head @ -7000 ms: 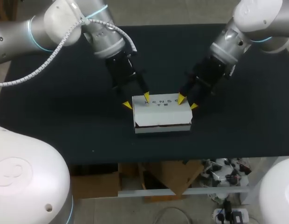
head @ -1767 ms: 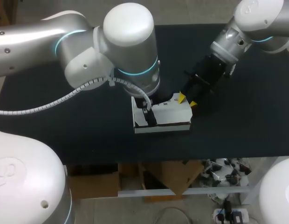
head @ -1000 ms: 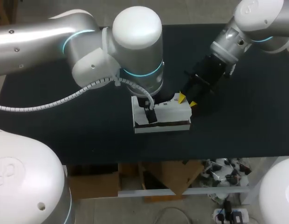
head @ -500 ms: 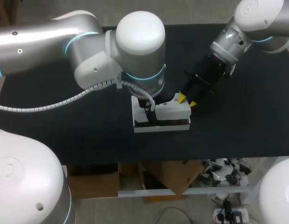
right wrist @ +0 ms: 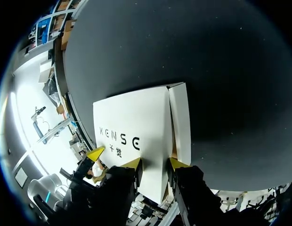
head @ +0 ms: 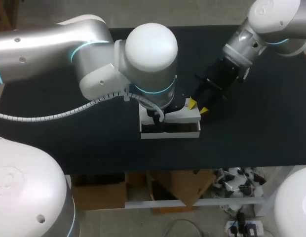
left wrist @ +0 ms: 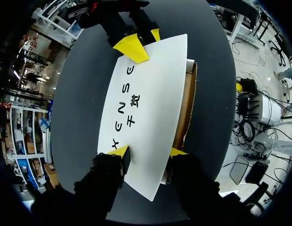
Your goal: Assemble the packaging by folding the flat box into shape, placing the metal phone stand inside, and closing the box properly
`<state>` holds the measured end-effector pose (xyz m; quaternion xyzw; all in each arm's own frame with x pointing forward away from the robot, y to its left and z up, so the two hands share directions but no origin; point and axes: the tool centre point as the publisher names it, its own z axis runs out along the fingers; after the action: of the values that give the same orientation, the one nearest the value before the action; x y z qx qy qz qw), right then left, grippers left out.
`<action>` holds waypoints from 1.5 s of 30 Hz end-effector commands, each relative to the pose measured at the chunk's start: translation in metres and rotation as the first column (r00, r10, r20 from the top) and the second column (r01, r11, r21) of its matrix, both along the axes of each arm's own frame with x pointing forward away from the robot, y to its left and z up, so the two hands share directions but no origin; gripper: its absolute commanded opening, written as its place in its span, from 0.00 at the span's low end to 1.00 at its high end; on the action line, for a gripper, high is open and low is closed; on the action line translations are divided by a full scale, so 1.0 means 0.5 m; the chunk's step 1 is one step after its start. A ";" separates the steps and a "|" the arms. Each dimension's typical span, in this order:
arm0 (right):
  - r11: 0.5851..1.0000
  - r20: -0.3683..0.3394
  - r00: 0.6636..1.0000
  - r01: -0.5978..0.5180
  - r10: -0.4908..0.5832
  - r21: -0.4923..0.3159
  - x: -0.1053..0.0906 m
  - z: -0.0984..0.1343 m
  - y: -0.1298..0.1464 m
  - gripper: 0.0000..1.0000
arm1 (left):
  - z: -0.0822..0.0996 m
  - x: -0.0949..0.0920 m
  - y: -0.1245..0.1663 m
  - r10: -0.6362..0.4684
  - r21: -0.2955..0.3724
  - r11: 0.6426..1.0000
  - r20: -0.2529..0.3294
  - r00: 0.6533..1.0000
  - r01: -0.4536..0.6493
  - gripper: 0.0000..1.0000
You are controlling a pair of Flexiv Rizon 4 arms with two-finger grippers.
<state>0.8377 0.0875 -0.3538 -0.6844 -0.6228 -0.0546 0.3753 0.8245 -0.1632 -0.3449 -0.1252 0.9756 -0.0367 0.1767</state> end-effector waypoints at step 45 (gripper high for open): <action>1.000 0.001 1.000 0.012 -0.012 -0.009 -0.010 -0.005 -0.013 0.33 | -0.019 -0.030 -0.012 -0.017 0.027 1.000 0.097 0.995 0.015 0.38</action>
<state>0.8356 0.0823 -0.3563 -0.6884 -0.6198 -0.0516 0.3732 0.8119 -0.1676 -0.3509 -0.1124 0.9679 -0.0315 0.2224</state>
